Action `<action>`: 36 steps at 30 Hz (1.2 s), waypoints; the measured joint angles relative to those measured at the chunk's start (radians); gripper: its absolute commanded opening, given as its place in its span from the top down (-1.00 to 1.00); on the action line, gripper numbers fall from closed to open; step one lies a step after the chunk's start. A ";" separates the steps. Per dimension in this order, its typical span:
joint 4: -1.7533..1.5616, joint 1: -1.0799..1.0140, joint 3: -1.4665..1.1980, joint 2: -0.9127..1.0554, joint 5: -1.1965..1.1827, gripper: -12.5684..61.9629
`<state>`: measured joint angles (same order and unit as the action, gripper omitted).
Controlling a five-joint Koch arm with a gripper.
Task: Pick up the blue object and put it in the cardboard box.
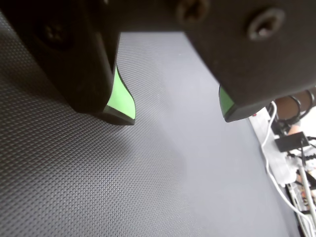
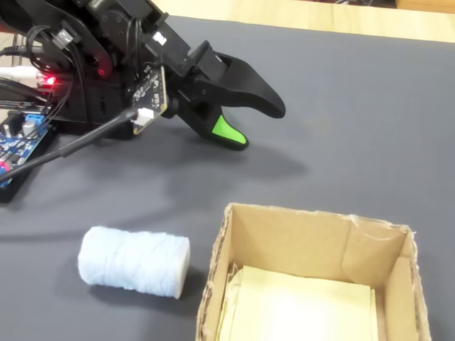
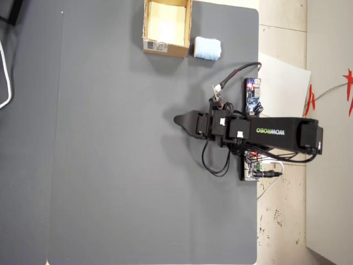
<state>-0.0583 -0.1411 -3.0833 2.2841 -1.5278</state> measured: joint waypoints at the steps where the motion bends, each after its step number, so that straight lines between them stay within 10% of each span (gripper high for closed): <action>1: 0.000 -0.002 0.000 0.000 0.000 -0.24; 36: -0.179 -0.215 0.009 0.000 0.299 -0.23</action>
<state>-0.2378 -0.3559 -3.0741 2.2841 -1.2287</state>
